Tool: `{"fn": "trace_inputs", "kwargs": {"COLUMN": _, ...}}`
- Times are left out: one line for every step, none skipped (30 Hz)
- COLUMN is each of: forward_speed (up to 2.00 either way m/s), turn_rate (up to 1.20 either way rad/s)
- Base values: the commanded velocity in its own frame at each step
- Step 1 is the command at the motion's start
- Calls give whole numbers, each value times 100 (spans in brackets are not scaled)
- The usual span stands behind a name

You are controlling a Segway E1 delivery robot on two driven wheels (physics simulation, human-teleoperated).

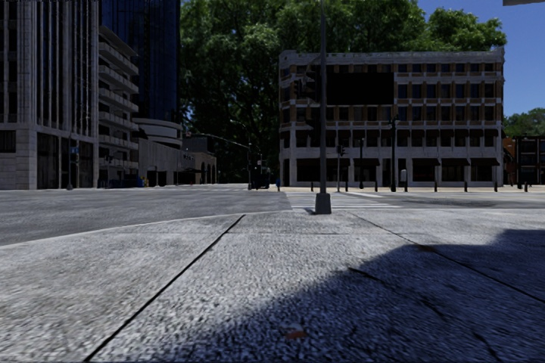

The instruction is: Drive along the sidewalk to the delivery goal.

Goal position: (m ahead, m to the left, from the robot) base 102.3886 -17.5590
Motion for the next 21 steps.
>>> {"fn": "trace_inputs", "kwargs": {"forward_speed": 200, "turn_rate": -29}}
{"fn": "trace_inputs", "kwargs": {"forward_speed": 200, "turn_rate": -26}}
{"fn": "trace_inputs", "kwargs": {"forward_speed": 200, "turn_rate": -25}}
{"fn": "trace_inputs", "kwargs": {"forward_speed": 200, "turn_rate": -25}}
{"fn": "trace_inputs", "kwargs": {"forward_speed": 200, "turn_rate": -25}}
{"fn": "trace_inputs", "kwargs": {"forward_speed": 200, "turn_rate": -25}}
{"fn": "trace_inputs", "kwargs": {"forward_speed": 200, "turn_rate": -25}}
{"fn": "trace_inputs", "kwargs": {"forward_speed": 200, "turn_rate": -25}}
{"fn": "trace_inputs", "kwargs": {"forward_speed": 200, "turn_rate": -18}}
{"fn": "trace_inputs", "kwargs": {"forward_speed": 200, "turn_rate": 0}}
{"fn": "trace_inputs", "kwargs": {"forward_speed": 200, "turn_rate": 0}}
{"fn": "trace_inputs", "kwargs": {"forward_speed": 200, "turn_rate": 0}}
{"fn": "trace_inputs", "kwargs": {"forward_speed": 200, "turn_rate": 0}}
{"fn": "trace_inputs", "kwargs": {"forward_speed": 200, "turn_rate": 0}}
{"fn": "trace_inputs", "kwargs": {"forward_speed": 200, "turn_rate": 0}}
{"fn": "trace_inputs", "kwargs": {"forward_speed": 200, "turn_rate": 0}}
{"fn": "trace_inputs", "kwargs": {"forward_speed": 200, "turn_rate": 0}}
{"fn": "trace_inputs", "kwargs": {"forward_speed": 200, "turn_rate": 0}}
{"fn": "trace_inputs", "kwargs": {"forward_speed": 200, "turn_rate": 0}}
{"fn": "trace_inputs", "kwargs": {"forward_speed": 200, "turn_rate": 0}}
{"fn": "trace_inputs", "kwargs": {"forward_speed": 200, "turn_rate": 0}}
